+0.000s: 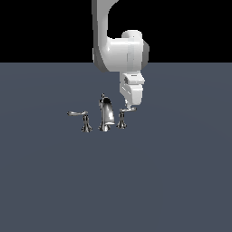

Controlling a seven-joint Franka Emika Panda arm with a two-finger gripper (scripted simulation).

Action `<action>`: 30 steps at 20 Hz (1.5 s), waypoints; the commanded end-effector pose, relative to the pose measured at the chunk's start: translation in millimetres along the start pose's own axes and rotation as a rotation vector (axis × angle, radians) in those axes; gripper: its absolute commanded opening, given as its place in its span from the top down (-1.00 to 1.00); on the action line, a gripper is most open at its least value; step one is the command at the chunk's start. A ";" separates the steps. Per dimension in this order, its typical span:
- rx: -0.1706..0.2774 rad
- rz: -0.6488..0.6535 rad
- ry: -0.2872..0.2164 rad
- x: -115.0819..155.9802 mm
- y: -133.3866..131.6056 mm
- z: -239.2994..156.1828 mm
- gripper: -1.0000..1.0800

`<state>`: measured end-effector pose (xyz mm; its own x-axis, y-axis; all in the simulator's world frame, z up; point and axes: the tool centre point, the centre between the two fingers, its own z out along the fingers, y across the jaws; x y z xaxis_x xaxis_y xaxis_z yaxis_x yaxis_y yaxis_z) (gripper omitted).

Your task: Turn on the faucet by rotating a designated handle.

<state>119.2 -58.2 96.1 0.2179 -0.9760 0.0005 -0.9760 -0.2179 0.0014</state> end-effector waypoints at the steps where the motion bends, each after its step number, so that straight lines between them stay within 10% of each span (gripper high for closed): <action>1: 0.001 0.010 0.000 2.6 -1.9 1.8 1.00; 30: 0.008 0.004 -0.002 8.6 51.4 2.0 1.00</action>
<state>79.6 -77.1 94.3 0.2160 -0.9764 0.0012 -0.9762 -0.2160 -0.0168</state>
